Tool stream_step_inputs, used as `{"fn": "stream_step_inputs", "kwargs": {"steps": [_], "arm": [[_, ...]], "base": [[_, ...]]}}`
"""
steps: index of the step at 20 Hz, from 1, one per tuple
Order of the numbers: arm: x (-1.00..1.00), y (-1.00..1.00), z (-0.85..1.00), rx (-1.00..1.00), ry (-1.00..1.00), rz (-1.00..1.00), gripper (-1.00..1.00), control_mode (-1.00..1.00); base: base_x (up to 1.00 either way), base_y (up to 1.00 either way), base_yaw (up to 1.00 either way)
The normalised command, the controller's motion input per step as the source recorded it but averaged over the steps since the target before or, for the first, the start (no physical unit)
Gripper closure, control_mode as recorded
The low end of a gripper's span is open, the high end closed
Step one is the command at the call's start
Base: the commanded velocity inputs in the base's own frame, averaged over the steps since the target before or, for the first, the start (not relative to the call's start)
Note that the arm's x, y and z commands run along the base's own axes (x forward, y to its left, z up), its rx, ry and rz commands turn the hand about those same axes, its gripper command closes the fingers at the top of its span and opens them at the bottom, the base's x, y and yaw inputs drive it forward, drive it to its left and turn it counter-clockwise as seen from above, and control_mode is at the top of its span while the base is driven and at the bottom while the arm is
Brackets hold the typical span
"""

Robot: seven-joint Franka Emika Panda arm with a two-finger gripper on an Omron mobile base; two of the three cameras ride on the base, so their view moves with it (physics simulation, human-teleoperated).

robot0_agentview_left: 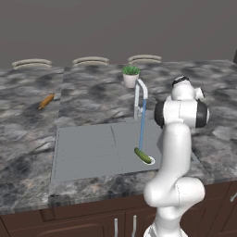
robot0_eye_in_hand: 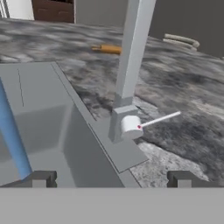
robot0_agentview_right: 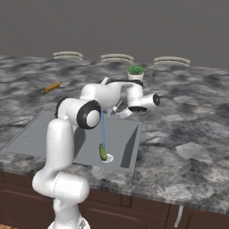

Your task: Turn on the sink faucet. Then move the cucumber from the counter to the sink. Turn off the sink. Move the vegetable from the sink to the pot next to the stove. Finally move the pot to the front center burner.

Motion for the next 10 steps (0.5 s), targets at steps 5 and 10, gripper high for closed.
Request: {"fn": "stream_step_inputs", "kwargs": {"steps": [5,10], "arm": [[0.57,-0.03,-0.11,0.0,0.0,0.08,-1.0,-1.0],[0.49,0.0,-0.14,0.0,0.0,0.04,-1.0,-1.0]], "base": [[0.0,0.0,0.0],[0.0,0.0,0.0]]}}
